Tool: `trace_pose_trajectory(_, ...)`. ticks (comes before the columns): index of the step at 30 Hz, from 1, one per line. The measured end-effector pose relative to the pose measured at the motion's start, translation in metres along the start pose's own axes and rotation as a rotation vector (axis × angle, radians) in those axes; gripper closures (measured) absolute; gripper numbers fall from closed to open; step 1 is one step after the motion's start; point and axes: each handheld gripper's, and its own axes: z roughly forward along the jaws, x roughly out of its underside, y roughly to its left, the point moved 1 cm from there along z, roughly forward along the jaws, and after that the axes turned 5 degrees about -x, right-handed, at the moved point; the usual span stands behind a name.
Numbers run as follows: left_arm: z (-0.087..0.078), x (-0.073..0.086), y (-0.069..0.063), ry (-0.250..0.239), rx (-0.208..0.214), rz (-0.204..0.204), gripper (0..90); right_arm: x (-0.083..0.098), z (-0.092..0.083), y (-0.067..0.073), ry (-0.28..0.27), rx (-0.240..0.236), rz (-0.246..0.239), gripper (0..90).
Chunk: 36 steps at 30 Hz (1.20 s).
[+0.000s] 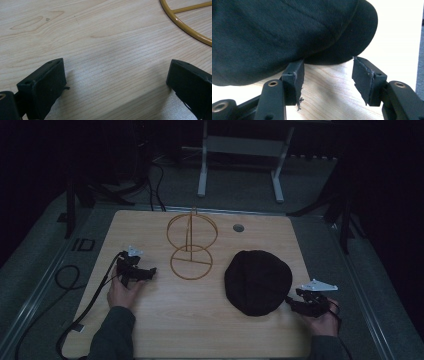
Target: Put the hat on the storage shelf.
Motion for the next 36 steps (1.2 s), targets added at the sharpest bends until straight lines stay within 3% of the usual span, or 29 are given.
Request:
trace_pose_trajectory(18,0.000,0.000,0.000,0.000,0.000,0.000,2.1,-0.042,-0.017,0.004,-0.027,-0.035,-0.064,43.0)
trace_pose_trajectory(36,0.000,0.000,0.000,0.002,0.000,0.003,2.1,-0.083,0.016,-0.015,0.042,0.007,-0.073,42.5)
